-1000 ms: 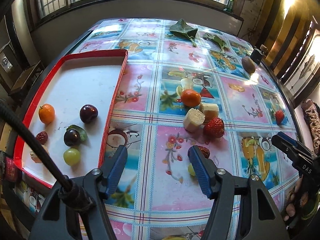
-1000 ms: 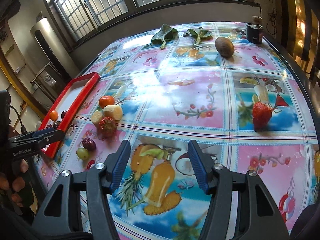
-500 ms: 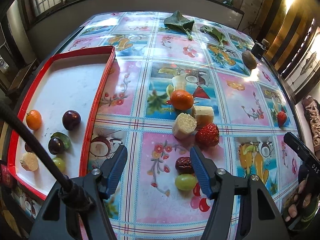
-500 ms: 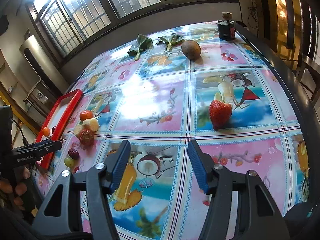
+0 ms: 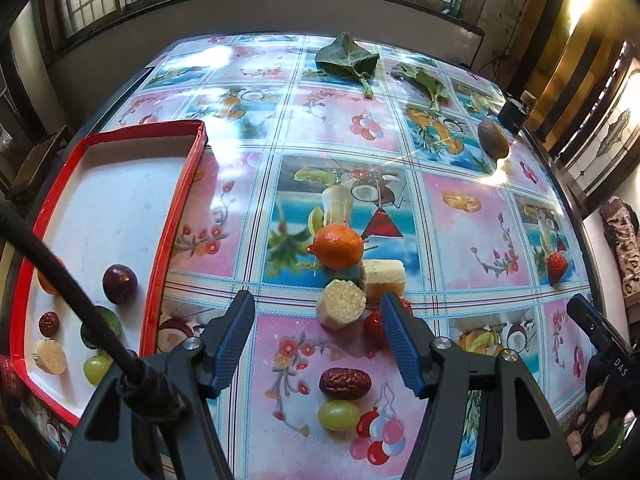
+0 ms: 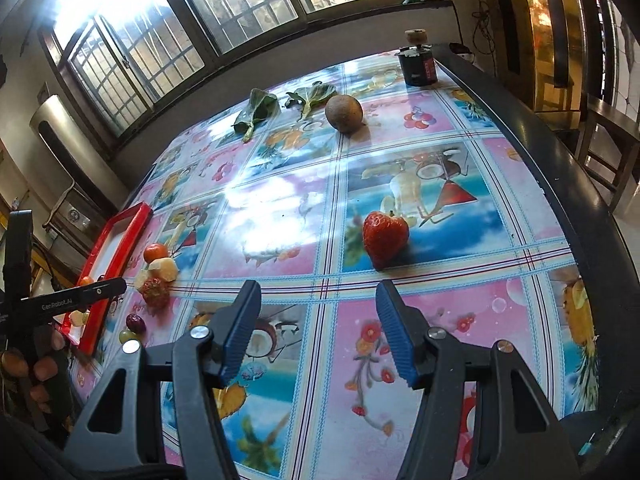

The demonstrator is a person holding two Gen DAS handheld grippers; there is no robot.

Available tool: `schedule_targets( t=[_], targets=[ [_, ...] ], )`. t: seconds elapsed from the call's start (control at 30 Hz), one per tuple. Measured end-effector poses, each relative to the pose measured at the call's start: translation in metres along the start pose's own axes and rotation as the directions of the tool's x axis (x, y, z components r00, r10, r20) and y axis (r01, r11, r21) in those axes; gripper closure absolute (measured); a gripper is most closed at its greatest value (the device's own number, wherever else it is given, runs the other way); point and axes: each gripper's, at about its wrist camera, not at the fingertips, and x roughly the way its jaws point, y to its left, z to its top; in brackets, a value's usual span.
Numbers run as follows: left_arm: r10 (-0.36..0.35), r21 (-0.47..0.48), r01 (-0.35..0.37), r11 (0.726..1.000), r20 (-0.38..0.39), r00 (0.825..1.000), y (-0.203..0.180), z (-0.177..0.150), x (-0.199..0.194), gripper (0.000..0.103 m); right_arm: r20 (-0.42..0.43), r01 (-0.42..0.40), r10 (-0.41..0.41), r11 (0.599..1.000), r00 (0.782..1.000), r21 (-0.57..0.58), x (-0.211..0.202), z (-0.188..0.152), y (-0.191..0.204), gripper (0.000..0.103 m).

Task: Organize fruits
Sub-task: 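Grasp another mandarin with the left tool while the right tool grasps a red apple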

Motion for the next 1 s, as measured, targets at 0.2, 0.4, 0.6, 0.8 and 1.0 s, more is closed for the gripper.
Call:
schedule_targets(
  t=[0.2, 0.4, 0.6, 0.8, 1.0],
  targets=[
    [-0.006, 0.003, 0.006, 1.000, 0.002, 1.000, -0.001, 0.010, 0.009, 0.038, 0.003, 0.032, -0.032, 0.999, 0.999, 0.005, 0.002, 0.004, -0.003, 0.043],
    [-0.024, -0.002, 0.024, 1.000, -0.004, 1.000, -0.001, 0.020, 0.022, 0.038, 0.002, 0.111, -0.111, 0.994, 0.994, -0.011, 0.010, 0.014, -0.002, 0.042],
    [-0.024, -0.003, 0.024, 1.000, -0.032, 0.999, 0.002, 0.028, 0.042, 0.038, -0.018, 0.246, -0.248, 0.968, 0.969, -0.055, 0.036, 0.034, -0.003, 0.042],
    [-0.041, -0.003, 0.041, 0.999, -0.051, 0.998, 0.001, 0.030, 0.056, 0.040, -0.041, 0.293, -0.298, 0.952, 0.954, -0.090, 0.052, 0.039, -0.004, 0.043],
    [-0.052, 0.027, 0.053, 0.998, -0.041, 0.998, -0.004, 0.030, 0.059, 0.056, -0.051, 0.314, -0.321, 0.943, 0.946, -0.112, 0.058, 0.039, -0.004, 0.057]
  ],
)
